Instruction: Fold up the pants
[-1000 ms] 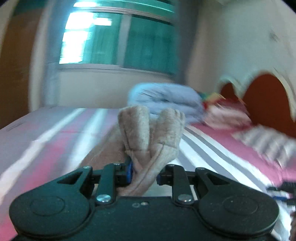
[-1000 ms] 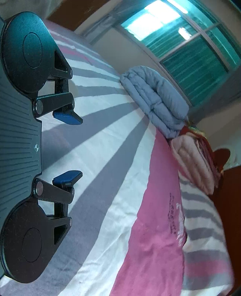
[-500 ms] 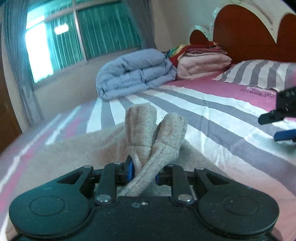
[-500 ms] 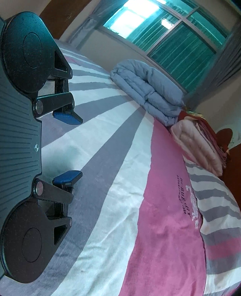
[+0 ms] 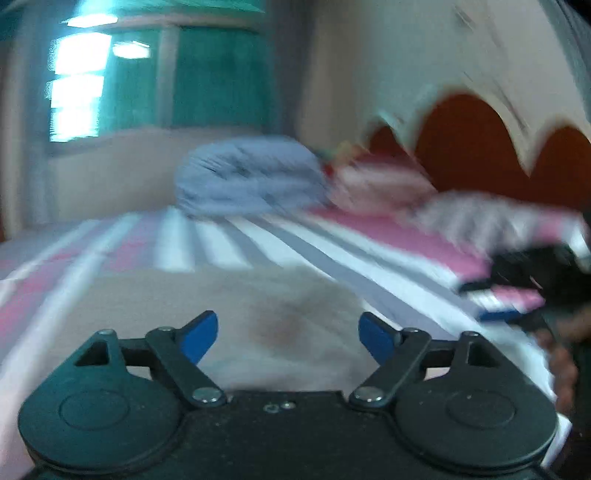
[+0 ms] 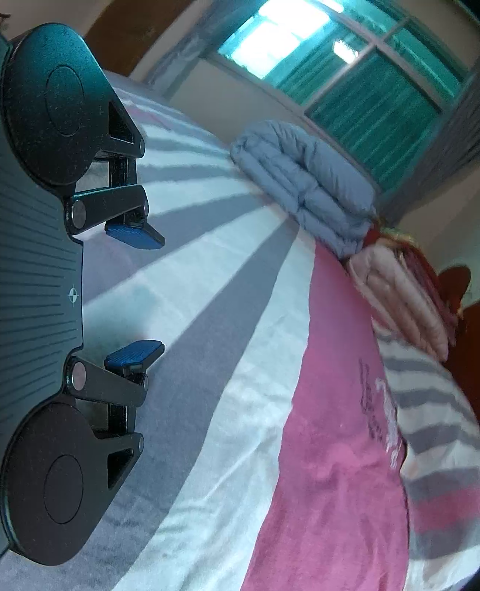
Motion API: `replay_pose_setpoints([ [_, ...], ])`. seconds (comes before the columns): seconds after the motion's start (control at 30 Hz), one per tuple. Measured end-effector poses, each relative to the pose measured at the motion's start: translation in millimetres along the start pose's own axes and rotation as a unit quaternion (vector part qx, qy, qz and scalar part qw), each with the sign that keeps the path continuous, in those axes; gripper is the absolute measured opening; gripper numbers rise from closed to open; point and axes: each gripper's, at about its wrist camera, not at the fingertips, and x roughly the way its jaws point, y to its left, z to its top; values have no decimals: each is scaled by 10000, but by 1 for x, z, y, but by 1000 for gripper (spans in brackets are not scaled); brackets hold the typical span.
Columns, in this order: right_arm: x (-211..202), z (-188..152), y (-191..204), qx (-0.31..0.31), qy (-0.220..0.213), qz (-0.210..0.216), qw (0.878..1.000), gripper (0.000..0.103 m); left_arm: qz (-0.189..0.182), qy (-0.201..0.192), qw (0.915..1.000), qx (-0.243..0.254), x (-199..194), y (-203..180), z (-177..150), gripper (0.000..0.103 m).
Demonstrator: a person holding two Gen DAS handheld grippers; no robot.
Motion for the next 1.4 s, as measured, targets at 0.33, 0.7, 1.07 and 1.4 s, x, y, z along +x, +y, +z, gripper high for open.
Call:
replay_pose_setpoints([
  [0.33,6,-41,73,-718,895,2414,9636,55,1855,250,9659,-1789,-68,196,-42,85],
  [0.7,62,-72,114,-1213,1391,1718,9677,17,1902,387,9451,-2630,-87,242,-64,86],
  [1.07,38,-63,83,-430,1171,1579,9795,37,1824,413,9481,-2572,-84,238,-68,86],
  [1.4,-10,-68,70,-619,490,1455,9862,78,1392,481,9777,-1497,-75,171,-52,81],
])
